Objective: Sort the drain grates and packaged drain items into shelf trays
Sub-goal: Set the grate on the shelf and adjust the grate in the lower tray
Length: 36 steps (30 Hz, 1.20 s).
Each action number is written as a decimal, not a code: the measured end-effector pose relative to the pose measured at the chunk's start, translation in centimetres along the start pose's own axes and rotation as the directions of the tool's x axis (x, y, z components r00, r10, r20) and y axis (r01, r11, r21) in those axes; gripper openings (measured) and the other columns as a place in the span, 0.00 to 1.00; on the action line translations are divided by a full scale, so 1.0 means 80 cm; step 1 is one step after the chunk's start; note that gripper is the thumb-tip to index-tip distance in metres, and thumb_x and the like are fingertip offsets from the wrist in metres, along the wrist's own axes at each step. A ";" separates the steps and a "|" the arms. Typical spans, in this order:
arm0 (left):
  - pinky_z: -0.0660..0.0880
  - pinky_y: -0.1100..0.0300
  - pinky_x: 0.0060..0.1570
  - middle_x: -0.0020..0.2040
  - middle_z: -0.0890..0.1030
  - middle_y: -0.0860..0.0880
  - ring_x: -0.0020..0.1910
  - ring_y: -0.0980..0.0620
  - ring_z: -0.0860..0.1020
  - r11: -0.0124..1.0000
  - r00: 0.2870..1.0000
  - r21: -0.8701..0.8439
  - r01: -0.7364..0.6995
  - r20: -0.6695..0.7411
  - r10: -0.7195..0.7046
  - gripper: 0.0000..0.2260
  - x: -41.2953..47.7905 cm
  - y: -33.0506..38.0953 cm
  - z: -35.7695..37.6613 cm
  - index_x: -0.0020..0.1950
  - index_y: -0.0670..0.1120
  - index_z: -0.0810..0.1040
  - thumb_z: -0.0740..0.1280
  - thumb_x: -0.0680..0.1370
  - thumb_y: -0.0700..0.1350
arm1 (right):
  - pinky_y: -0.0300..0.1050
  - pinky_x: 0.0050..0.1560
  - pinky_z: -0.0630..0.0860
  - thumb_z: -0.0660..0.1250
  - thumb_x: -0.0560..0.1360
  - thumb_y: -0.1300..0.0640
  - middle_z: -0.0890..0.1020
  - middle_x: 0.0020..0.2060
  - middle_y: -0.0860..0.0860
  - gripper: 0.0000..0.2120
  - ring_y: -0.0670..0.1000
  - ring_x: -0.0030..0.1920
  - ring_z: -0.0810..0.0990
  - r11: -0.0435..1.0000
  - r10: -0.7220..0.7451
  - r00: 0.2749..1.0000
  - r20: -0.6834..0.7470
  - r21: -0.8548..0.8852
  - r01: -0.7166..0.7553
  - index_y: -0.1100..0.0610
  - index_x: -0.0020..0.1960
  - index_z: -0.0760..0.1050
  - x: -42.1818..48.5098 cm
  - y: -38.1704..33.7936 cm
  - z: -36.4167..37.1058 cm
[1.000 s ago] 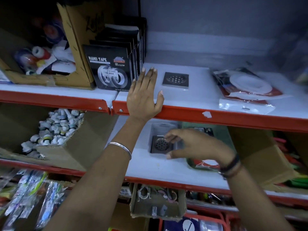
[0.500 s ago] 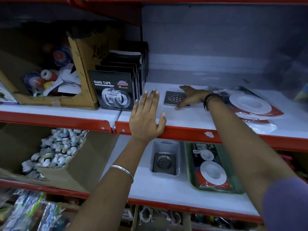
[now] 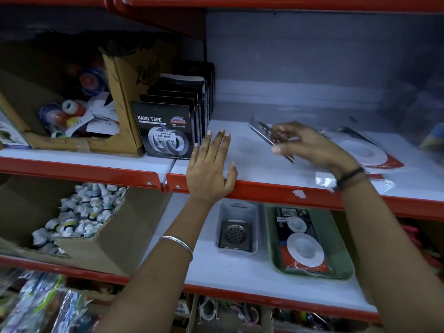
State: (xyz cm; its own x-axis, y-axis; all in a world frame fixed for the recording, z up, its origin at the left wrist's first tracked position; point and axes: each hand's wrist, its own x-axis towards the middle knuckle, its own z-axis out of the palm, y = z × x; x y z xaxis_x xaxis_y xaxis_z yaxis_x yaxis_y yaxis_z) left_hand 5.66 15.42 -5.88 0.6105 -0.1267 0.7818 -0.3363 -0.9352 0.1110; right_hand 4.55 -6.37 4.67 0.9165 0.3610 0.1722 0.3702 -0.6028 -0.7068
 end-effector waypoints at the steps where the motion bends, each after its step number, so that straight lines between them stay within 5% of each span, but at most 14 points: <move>1: 0.69 0.47 0.68 0.71 0.73 0.48 0.72 0.46 0.68 1.000 1.000 0.003 -0.006 -0.004 0.006 0.27 -0.001 0.000 -0.001 0.72 0.45 0.69 0.56 0.74 0.52 | 0.34 0.50 0.69 0.68 0.60 0.37 0.76 0.53 0.49 0.28 0.43 0.51 0.76 0.999 -0.013 0.998 0.058 0.032 0.011 0.48 0.57 0.75 -0.030 -0.010 -0.001; 5: 0.68 0.47 0.68 0.71 0.73 0.48 0.72 0.46 0.69 0.999 1.000 0.035 -0.001 -0.009 0.001 0.27 0.002 0.002 -0.001 0.72 0.46 0.70 0.56 0.74 0.52 | 0.36 0.62 0.71 0.71 0.58 0.32 0.72 0.59 0.51 0.42 0.46 0.61 0.73 0.993 -0.104 0.883 0.457 0.095 0.067 0.49 0.67 0.69 -0.108 -0.011 0.025; 9: 0.68 0.46 0.69 0.72 0.72 0.48 0.73 0.47 0.68 0.998 1.000 0.054 0.017 -0.006 -0.017 0.27 -0.003 0.004 0.003 0.72 0.45 0.69 0.56 0.75 0.51 | 0.43 0.63 0.72 0.70 0.57 0.33 0.72 0.55 0.47 0.39 0.48 0.58 0.73 0.985 0.171 0.715 0.678 -0.109 -0.132 0.50 0.64 0.71 -0.109 0.038 0.107; 11: 0.66 0.46 0.70 0.73 0.71 0.48 0.73 0.47 0.67 0.998 1.000 0.057 0.006 -0.015 -0.005 0.27 -0.004 0.003 0.005 0.73 0.45 0.68 0.56 0.75 0.51 | 0.42 0.54 0.73 0.70 0.56 0.29 0.71 0.45 0.41 0.28 0.44 0.48 0.72 0.950 0.313 0.680 0.663 -0.220 -0.222 0.43 0.50 0.72 -0.094 0.077 0.147; 13: 0.64 0.46 0.71 0.73 0.70 0.48 0.74 0.47 0.66 0.999 1.000 0.049 0.004 -0.029 -0.003 0.27 -0.005 0.001 0.008 0.73 0.45 0.67 0.55 0.75 0.52 | 0.42 0.39 0.66 0.70 0.60 0.32 0.70 0.36 0.42 0.20 0.45 0.38 0.69 0.902 0.431 0.696 0.574 -0.289 -0.321 0.46 0.38 0.69 -0.067 0.114 0.178; 16: 0.65 0.47 0.71 0.74 0.69 0.47 0.74 0.47 0.66 0.999 0.999 0.049 0.008 -0.051 -0.005 0.28 -0.005 0.001 0.011 0.74 0.45 0.67 0.56 0.75 0.52 | 0.41 0.38 0.70 0.69 0.59 0.31 0.76 0.43 0.45 0.27 0.47 0.42 0.75 0.845 0.517 0.760 0.393 -0.376 -0.380 0.51 0.47 0.75 -0.023 0.151 0.211; 19: 0.65 0.48 0.71 0.73 0.70 0.47 0.74 0.47 0.67 0.999 0.998 0.047 0.005 -0.068 -0.002 0.28 -0.004 0.000 0.012 0.73 0.45 0.67 0.56 0.74 0.52 | 0.40 0.39 0.71 0.70 0.57 0.31 0.78 0.47 0.49 0.31 0.50 0.45 0.76 0.802 0.476 0.837 0.270 -0.523 -0.288 0.53 0.48 0.75 0.012 0.179 0.245; 23: 0.66 0.47 0.70 0.72 0.71 0.48 0.73 0.47 0.67 0.999 0.997 0.044 0.003 -0.078 0.001 0.28 -0.005 -0.002 0.013 0.73 0.45 0.68 0.56 0.74 0.52 | 0.50 0.59 0.70 0.73 0.57 0.34 0.74 0.60 0.58 0.37 0.59 0.58 0.74 0.714 0.472 0.828 0.302 -0.682 -0.158 0.58 0.57 0.75 0.033 0.202 0.280; 30: 0.66 0.47 0.70 0.72 0.71 0.49 0.73 0.47 0.67 0.999 0.997 0.043 0.004 -0.078 -0.001 0.28 -0.006 -0.003 0.016 0.73 0.45 0.68 0.57 0.74 0.52 | 0.56 0.74 0.56 0.73 0.64 0.42 0.74 0.64 0.57 0.37 0.58 0.65 0.73 0.682 0.457 0.833 0.313 -0.725 -0.102 0.59 0.67 0.69 0.014 0.219 0.305; 33: 0.67 0.47 0.70 0.72 0.72 0.49 0.73 0.47 0.68 0.999 0.997 0.039 0.002 -0.075 0.001 0.27 -0.006 -0.004 0.014 0.73 0.46 0.68 0.58 0.73 0.51 | 0.55 0.73 0.57 0.69 0.68 0.42 0.73 0.66 0.57 0.34 0.58 0.66 0.71 0.724 0.439 0.865 0.243 -0.665 -0.181 0.58 0.68 0.68 0.003 0.203 0.299; 36: 0.67 0.46 0.70 0.72 0.72 0.49 0.73 0.46 0.67 0.999 0.999 0.043 0.009 -0.039 -0.007 0.27 -0.006 -0.006 0.011 0.73 0.46 0.68 0.58 0.73 0.51 | 0.48 0.57 0.72 0.66 0.71 0.41 0.75 0.63 0.55 0.28 0.57 0.60 0.76 0.810 0.439 0.878 0.193 -0.507 -0.294 0.57 0.64 0.69 -0.020 0.165 0.273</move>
State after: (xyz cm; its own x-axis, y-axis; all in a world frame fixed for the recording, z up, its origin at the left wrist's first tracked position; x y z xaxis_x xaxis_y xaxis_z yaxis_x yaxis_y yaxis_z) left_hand 6.16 15.61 -6.83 0.5847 -0.1071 0.8041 -0.2995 -0.9497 0.0913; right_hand 4.64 0.62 -19.91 0.9376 0.1894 -0.2915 0.1074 -0.9554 -0.2752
